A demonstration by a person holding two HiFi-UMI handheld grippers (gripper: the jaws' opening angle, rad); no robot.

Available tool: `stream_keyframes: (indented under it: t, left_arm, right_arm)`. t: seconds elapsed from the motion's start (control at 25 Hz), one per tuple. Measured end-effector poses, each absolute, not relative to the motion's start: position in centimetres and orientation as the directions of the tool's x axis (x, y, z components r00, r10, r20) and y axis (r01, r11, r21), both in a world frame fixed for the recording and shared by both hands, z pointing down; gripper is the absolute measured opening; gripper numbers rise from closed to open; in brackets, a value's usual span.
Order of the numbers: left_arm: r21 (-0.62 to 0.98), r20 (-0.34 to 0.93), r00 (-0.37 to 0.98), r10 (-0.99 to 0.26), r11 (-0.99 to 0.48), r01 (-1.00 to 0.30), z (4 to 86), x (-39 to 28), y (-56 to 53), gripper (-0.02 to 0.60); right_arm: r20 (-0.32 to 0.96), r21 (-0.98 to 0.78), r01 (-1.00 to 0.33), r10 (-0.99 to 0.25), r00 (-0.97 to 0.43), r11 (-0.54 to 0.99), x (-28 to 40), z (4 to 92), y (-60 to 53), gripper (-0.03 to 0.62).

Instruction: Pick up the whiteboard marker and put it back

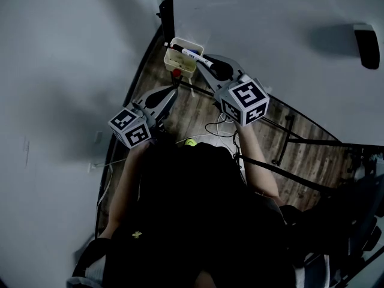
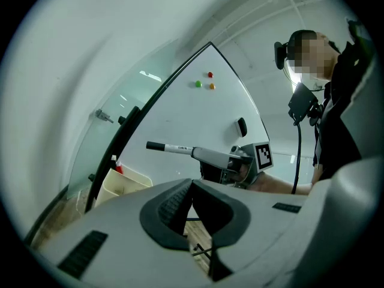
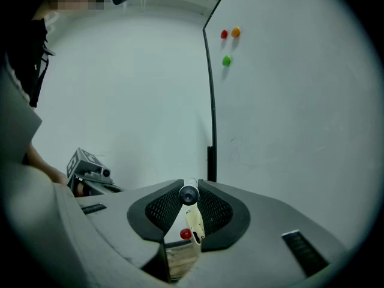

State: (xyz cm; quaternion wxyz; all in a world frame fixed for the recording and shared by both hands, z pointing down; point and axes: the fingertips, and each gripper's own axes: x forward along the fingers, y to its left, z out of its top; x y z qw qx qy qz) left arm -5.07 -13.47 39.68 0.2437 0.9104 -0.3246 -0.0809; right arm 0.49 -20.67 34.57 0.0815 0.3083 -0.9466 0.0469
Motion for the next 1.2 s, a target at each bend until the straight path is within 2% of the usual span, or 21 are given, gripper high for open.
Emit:
stream_keyframes:
  t: [1.2]
  left_arm:
    - [0.595,0.042,0.724,-0.688,-0.565,-0.572,43.0,-8.8,-14.8,0.012]
  right_arm:
    - [0.328,-0.075,-0.566,-0.516,-0.792,0.821,-2.1,40.1,-23.5,0.069]
